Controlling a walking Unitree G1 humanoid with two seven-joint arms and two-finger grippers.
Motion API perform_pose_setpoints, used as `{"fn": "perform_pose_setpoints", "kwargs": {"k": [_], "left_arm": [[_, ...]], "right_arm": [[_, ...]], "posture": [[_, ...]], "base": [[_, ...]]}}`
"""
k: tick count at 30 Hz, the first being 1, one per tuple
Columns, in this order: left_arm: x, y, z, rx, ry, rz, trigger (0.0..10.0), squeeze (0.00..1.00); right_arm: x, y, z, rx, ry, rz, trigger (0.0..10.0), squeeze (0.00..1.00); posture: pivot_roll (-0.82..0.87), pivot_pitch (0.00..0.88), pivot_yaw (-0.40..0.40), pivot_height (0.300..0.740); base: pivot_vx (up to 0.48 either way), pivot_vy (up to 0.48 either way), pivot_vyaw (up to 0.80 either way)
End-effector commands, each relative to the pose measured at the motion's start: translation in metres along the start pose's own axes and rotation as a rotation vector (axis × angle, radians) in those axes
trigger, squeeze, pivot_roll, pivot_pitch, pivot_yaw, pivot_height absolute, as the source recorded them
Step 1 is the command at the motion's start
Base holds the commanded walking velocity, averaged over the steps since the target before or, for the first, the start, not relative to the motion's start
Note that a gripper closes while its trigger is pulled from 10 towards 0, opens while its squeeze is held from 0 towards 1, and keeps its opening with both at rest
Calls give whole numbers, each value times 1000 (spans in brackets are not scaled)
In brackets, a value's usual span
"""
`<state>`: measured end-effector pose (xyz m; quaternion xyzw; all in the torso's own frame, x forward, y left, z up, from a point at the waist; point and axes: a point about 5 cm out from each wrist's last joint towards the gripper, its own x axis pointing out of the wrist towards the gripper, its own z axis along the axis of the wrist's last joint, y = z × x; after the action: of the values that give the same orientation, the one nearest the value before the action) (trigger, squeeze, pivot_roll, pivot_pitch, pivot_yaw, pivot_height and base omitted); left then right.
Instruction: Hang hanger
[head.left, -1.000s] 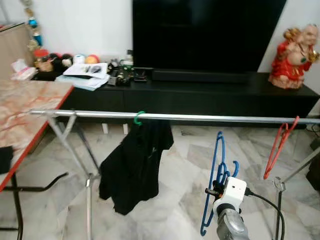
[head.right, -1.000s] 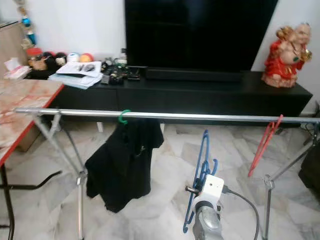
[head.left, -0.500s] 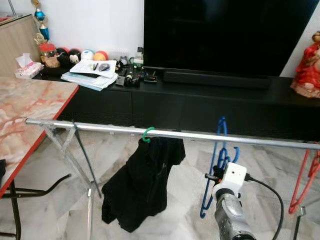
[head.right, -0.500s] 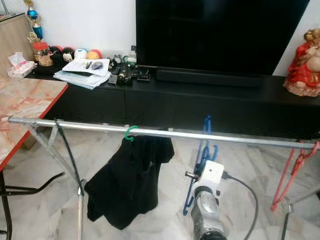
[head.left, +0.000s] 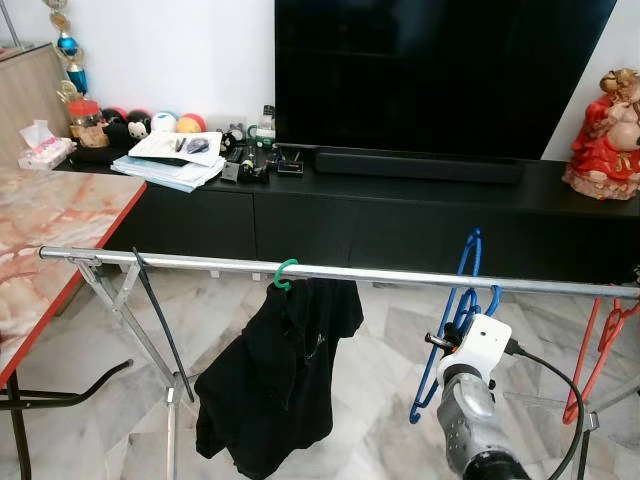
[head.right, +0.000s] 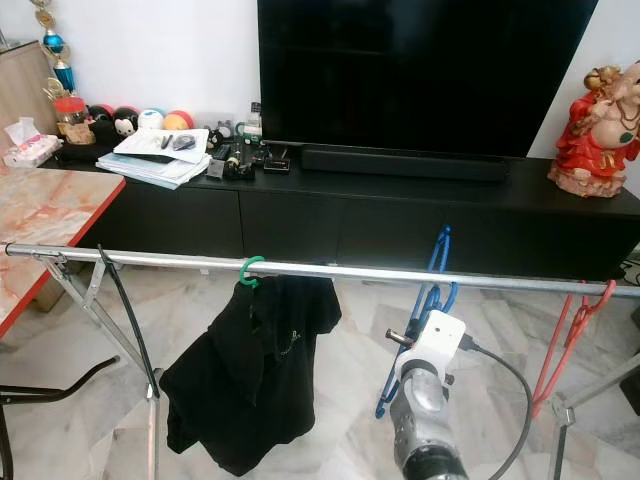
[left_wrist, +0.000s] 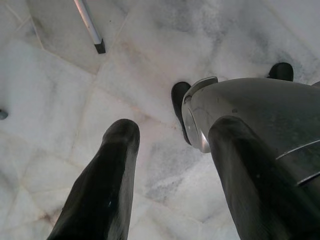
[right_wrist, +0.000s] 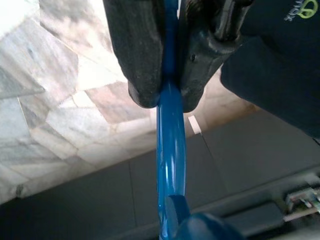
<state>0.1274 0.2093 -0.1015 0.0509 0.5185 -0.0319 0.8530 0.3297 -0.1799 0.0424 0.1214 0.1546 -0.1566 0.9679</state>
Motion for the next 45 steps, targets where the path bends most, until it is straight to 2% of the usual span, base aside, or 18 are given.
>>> {"fn": "perform_pose_setpoints", "kwargs": {"k": [1, 3, 7, 12, 15, 18, 24, 37, 45], "left_arm": [[3, -16, 5, 4, -6, -36, 10000, 0], [4, -20, 6, 6, -9, -44, 10000, 0], [5, -26, 10, 6, -14, -54, 10000, 0], [3, -16, 3, 1, -3, -47, 10000, 0], [2, -16, 1, 8, 6, -52, 10000, 0], [2, -15, 1, 6, 7, -51, 10000, 0], [2, -15, 0, 9, 9, -53, 10000, 0], [2, -13, -1, 13, 14, -58, 10000, 0], [2, -14, -1, 18, 19, -69, 10000, 0]], "right_arm": [[6, 3, 8, -21, 37, -2, 10000, 0], [9, 4, 11, -33, 76, 4, 10000, 0], [13, 6, 21, -46, 82, 12, 10000, 0], [16, 5, 30, -58, 77, 11, 10000, 0], [18, 5, 35, -60, 84, 11, 10000, 0], [20, 7, 38, -99, 111, 21, 10000, 0], [21, 9, 38, -146, 173, 33, 10000, 0], [21, 14, 39, -159, 243, 77, 10000, 0], [18, 17, 29, -169, 313, 123, 10000, 0]], "posture": [[112, 3, -45, 740], [112, 2, -45, 740], [114, 2, -44, 740], [119, 3, -44, 740], [119, 3, -44, 740], [121, 7, -42, 740], [127, 15, -41, 740], [132, 18, -41, 740], [135, 20, -40, 740]], "base": [[0, 0, 0], [0, 0, 0], [0, 0, 0], [0, 0, 0], [0, 0, 0], [0, 0, 0], [0, 0, 0], [0, 0, 0], [0, 0, 0]]}}
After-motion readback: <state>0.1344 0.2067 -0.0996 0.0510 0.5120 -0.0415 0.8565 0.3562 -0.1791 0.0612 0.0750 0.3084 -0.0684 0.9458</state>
